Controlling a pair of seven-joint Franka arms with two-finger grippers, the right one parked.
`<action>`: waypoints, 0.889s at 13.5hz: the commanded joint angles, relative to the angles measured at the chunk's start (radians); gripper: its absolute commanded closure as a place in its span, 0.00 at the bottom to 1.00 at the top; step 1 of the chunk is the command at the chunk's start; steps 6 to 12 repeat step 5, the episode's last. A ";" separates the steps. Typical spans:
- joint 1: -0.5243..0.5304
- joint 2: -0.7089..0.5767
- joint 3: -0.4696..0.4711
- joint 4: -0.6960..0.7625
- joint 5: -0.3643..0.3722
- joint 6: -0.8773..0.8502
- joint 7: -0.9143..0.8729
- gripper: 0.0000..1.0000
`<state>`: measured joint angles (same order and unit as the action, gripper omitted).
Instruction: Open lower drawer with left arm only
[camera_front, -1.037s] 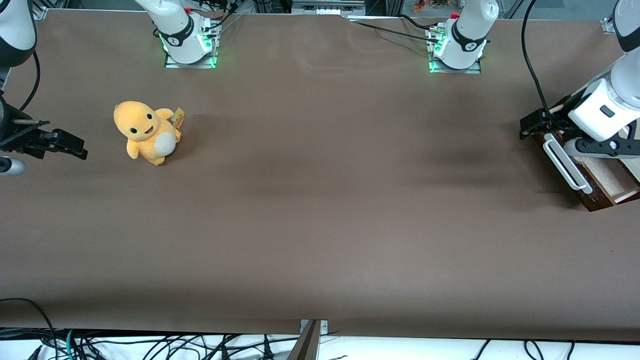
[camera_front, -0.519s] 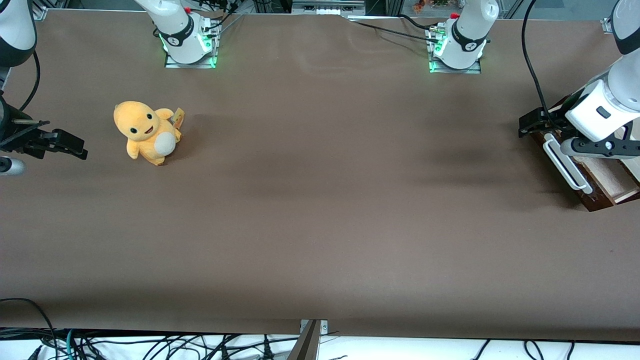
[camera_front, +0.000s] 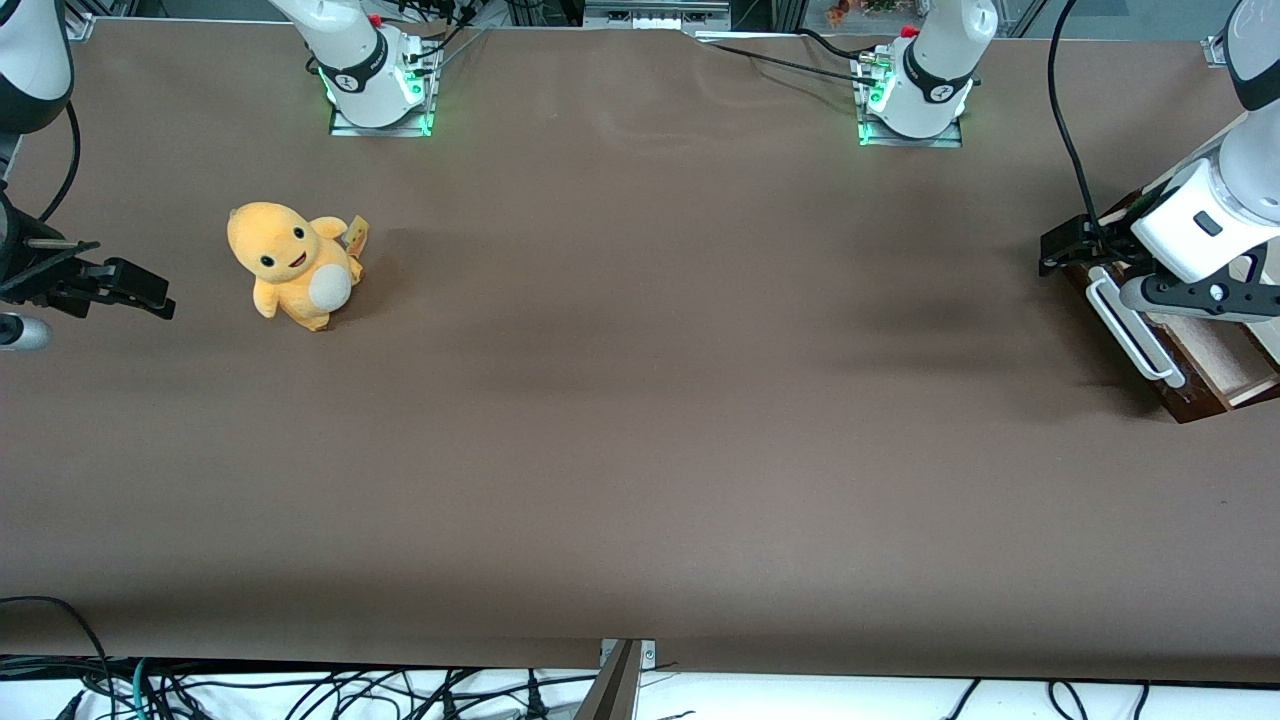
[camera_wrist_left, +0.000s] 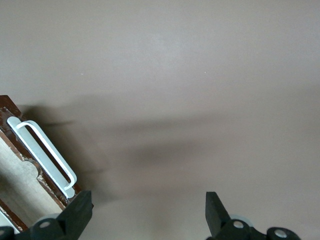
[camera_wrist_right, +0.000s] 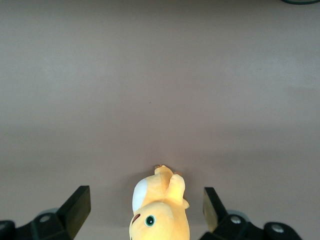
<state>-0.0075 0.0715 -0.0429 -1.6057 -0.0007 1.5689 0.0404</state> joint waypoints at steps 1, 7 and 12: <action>0.000 -0.022 -0.002 -0.017 0.007 0.000 0.019 0.00; 0.000 -0.024 -0.002 -0.017 0.002 -0.009 0.027 0.00; 0.000 -0.024 -0.002 -0.017 0.002 -0.009 0.027 0.00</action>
